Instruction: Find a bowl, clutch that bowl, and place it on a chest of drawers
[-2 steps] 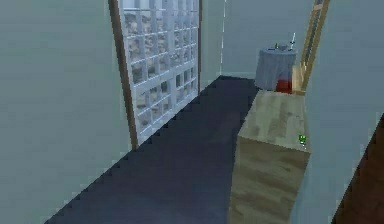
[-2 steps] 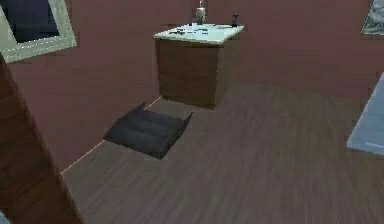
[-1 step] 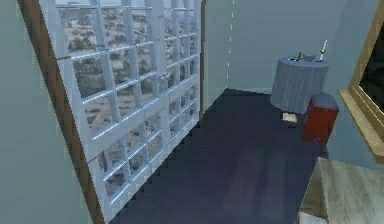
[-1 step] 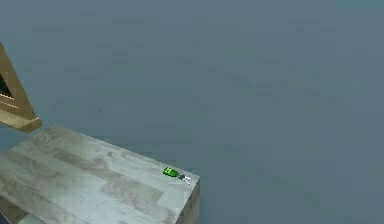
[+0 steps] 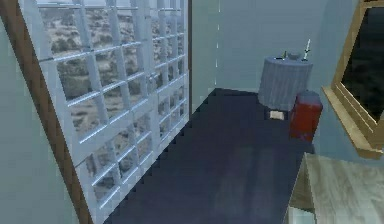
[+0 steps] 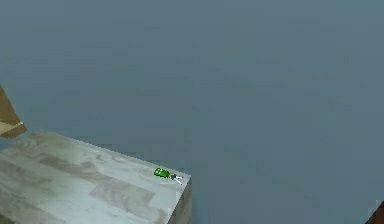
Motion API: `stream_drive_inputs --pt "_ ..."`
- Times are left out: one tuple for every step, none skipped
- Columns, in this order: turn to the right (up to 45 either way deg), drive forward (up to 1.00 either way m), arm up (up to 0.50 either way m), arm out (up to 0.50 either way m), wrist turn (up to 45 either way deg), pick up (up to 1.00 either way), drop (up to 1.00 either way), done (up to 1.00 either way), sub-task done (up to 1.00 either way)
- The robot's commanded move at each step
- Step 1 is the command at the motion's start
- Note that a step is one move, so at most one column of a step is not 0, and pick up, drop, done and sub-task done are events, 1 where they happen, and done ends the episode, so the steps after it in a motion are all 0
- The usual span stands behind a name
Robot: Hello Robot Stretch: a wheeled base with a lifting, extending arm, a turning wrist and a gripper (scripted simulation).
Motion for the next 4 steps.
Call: stream_drive_inputs --pt "0.0 0.1 0.0 0.0 0.0 0.0 0.0 0.0 0.0" --pt "18.0 0.0 0.0 0.0 0.0 0.0 0.0 0.0 0.0" --pt "0.0 1.0 0.0 0.0 0.0 0.0 0.0 0.0 0.0" --pt "24.0 0.0 0.0 0.0 0.0 0.0 0.0 0.0 0.0"
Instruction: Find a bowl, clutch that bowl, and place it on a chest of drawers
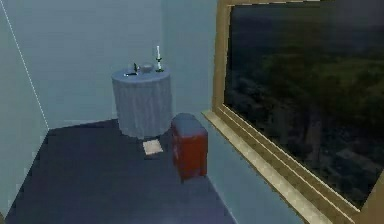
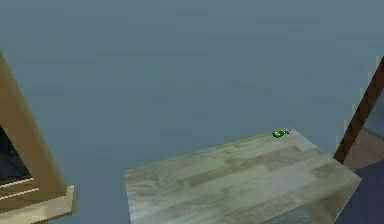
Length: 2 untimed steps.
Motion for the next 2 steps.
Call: stream_drive_inputs --pt "0.0 0.05 0.0 0.0 0.0 0.0 0.0 0.0 0.0" --pt "-18.0 0.0 0.0 0.0 0.0 0.0 0.0 0.0 0.0"
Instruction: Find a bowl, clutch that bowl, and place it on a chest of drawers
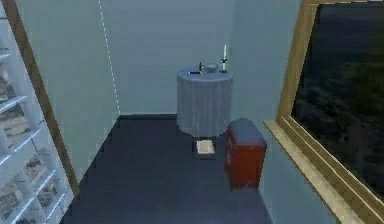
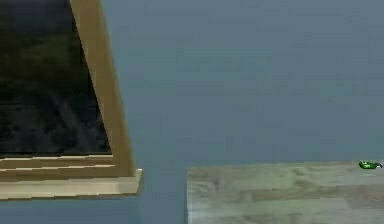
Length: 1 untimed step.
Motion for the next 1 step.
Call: stream_drive_inputs --pt "0.0 1.0 0.0 0.0 0.0 0.0 0.0 0.0 0.0"
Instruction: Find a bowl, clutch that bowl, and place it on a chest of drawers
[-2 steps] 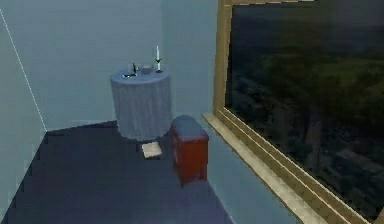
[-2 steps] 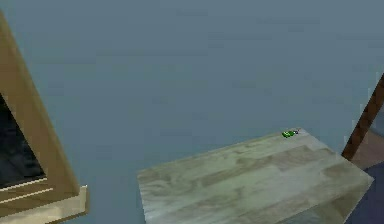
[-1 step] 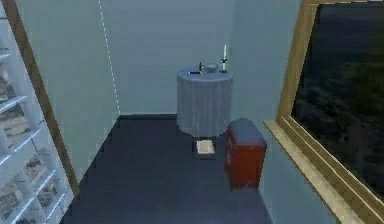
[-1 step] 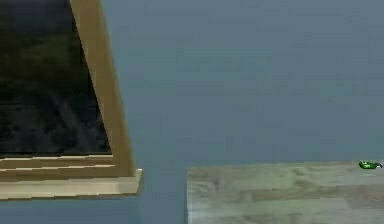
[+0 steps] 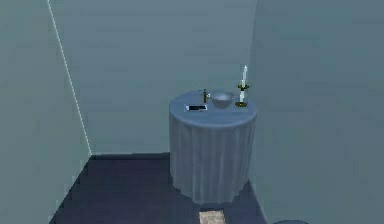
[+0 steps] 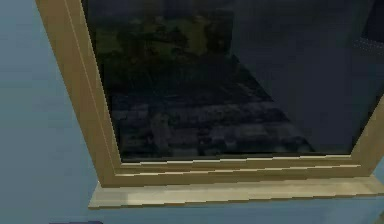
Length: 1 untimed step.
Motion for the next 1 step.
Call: stream_drive_inputs --pt "-3.0 0.0 0.0 0.0 0.0 0.0 0.0 0.0 0.0"
